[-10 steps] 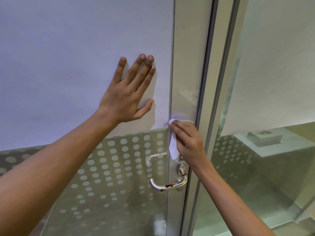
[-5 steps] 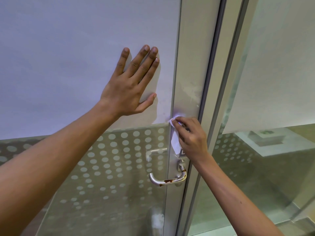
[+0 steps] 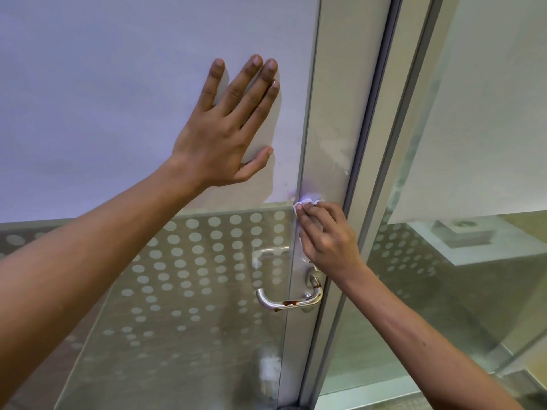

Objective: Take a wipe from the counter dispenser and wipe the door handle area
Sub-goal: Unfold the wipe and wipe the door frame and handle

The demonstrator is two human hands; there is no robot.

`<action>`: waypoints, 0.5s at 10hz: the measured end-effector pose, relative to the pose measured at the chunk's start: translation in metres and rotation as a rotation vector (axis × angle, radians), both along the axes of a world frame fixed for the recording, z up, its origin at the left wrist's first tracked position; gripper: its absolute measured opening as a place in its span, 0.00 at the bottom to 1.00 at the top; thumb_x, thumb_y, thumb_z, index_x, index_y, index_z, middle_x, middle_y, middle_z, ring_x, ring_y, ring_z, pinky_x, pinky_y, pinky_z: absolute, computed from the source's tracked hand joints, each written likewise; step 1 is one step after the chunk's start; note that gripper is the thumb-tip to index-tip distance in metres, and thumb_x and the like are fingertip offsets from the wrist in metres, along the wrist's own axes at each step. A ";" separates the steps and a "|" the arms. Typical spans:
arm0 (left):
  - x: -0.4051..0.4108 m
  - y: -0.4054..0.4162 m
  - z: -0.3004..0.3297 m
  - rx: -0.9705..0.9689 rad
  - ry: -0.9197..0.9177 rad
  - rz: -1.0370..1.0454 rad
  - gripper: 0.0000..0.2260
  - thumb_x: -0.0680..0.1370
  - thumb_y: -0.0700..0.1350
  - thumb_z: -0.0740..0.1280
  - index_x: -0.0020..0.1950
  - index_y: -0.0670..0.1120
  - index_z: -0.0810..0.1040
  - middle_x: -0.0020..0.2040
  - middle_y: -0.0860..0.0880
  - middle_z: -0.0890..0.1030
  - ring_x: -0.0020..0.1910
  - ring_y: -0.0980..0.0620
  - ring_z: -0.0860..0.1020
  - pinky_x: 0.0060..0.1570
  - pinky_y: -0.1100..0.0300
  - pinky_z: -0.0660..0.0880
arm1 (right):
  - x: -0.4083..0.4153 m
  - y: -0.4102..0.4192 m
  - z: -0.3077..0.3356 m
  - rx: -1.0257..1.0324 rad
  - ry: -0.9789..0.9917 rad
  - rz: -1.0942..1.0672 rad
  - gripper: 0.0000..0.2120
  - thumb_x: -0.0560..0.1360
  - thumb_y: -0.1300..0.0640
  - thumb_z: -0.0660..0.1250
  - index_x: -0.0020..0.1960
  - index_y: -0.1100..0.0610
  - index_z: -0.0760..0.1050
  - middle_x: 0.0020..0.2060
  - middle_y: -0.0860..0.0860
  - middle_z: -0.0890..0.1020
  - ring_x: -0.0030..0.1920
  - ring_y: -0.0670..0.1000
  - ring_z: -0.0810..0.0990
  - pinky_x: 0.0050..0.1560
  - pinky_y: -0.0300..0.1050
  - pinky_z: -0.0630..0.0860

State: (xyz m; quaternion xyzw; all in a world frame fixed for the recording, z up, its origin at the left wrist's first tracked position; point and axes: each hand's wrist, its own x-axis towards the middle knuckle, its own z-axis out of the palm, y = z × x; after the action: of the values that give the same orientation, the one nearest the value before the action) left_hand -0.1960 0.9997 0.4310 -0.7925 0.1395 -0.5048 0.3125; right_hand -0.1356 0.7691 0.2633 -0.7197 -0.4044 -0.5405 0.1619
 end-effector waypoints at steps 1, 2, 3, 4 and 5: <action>-0.001 0.000 0.000 0.002 -0.003 0.002 0.36 0.83 0.60 0.52 0.83 0.37 0.51 0.83 0.36 0.54 0.81 0.36 0.54 0.76 0.33 0.49 | 0.002 -0.002 -0.004 -0.013 -0.036 0.006 0.11 0.75 0.68 0.69 0.56 0.66 0.83 0.49 0.58 0.85 0.50 0.58 0.78 0.57 0.46 0.77; -0.001 -0.001 0.001 0.003 -0.005 -0.002 0.36 0.83 0.60 0.52 0.83 0.37 0.52 0.82 0.36 0.55 0.81 0.36 0.54 0.76 0.32 0.50 | 0.001 -0.005 -0.007 -0.025 -0.050 0.025 0.09 0.77 0.69 0.69 0.56 0.66 0.83 0.49 0.58 0.85 0.50 0.57 0.77 0.57 0.46 0.77; -0.001 -0.001 0.001 0.001 0.000 0.000 0.36 0.83 0.60 0.52 0.83 0.37 0.52 0.83 0.36 0.54 0.81 0.36 0.54 0.76 0.33 0.50 | -0.002 -0.007 -0.010 -0.043 -0.048 0.023 0.08 0.77 0.68 0.69 0.55 0.66 0.83 0.49 0.57 0.86 0.47 0.57 0.79 0.56 0.45 0.77; -0.001 0.000 0.001 -0.003 0.002 -0.001 0.36 0.83 0.60 0.52 0.83 0.37 0.52 0.83 0.36 0.54 0.81 0.36 0.54 0.76 0.32 0.50 | -0.004 -0.010 -0.015 -0.091 -0.039 0.010 0.08 0.77 0.67 0.70 0.56 0.65 0.83 0.49 0.56 0.86 0.44 0.56 0.81 0.54 0.45 0.78; -0.001 -0.001 0.001 -0.001 0.005 -0.005 0.36 0.83 0.60 0.52 0.83 0.37 0.51 0.83 0.36 0.54 0.81 0.36 0.54 0.76 0.32 0.50 | -0.007 -0.014 -0.025 -0.180 -0.011 0.008 0.09 0.79 0.65 0.67 0.56 0.64 0.83 0.49 0.54 0.85 0.44 0.54 0.80 0.49 0.44 0.80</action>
State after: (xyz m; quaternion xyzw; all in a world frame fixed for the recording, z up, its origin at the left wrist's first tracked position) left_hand -0.1972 0.9989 0.4318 -0.7937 0.1421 -0.5036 0.3103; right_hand -0.1430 0.7552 0.2387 -0.7268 -0.4552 -0.5052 0.0966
